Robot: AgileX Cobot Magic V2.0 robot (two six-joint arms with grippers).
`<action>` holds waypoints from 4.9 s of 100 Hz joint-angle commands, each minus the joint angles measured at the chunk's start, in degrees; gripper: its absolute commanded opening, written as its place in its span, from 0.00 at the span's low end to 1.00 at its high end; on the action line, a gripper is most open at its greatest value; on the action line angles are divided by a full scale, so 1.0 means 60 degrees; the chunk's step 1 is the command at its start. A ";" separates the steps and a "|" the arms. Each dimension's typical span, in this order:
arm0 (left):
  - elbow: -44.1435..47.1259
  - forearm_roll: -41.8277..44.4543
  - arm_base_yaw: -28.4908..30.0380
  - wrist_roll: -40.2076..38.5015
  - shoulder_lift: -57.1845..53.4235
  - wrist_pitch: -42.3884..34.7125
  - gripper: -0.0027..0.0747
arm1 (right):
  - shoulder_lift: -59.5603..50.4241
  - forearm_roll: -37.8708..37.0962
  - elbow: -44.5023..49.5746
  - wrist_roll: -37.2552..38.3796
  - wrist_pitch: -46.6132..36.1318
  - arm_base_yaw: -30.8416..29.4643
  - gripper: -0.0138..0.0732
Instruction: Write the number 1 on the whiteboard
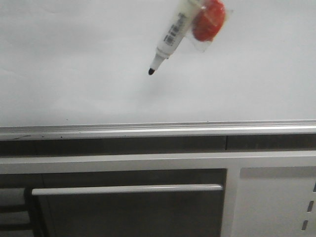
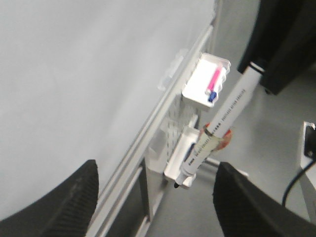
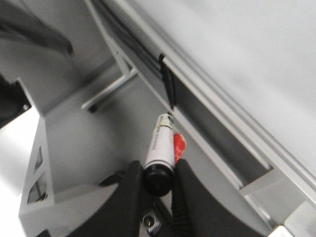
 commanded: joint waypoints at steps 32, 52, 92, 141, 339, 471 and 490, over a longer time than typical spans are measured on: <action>0.2784 -0.2065 0.0362 -0.0124 -0.3145 -0.4159 0.21 | -0.3506 -0.0012 0.3365 0.0417 -0.4110 0.0027 0.11; 0.3974 -0.2444 0.0362 -0.0124 -0.4301 -0.5912 0.01 | -0.4874 0.0028 0.4890 0.0417 -0.6201 0.0027 0.11; 0.4243 -0.2387 0.0362 -0.0107 -0.4545 -0.6016 0.01 | -0.5069 0.0627 0.5921 0.0417 -0.7356 0.0027 0.11; 0.4509 -0.2396 0.0362 -0.0107 -0.4545 -0.6543 0.01 | -0.5081 0.0752 0.7084 0.0417 -0.9782 0.1015 0.11; 0.4622 -0.2456 0.0362 -0.0107 -0.4545 -0.6741 0.01 | -0.2140 0.0151 0.7066 0.0417 -1.2533 0.1280 0.11; 0.4477 -0.2389 0.0362 0.0288 -0.4502 -0.4782 0.01 | -0.2971 -0.0016 0.5975 0.0293 -0.9385 0.2691 0.11; 0.3989 -0.2389 0.0362 0.1175 -0.4088 -0.2890 0.01 | -0.2206 -0.0472 0.4435 0.0223 -0.7204 0.2691 0.11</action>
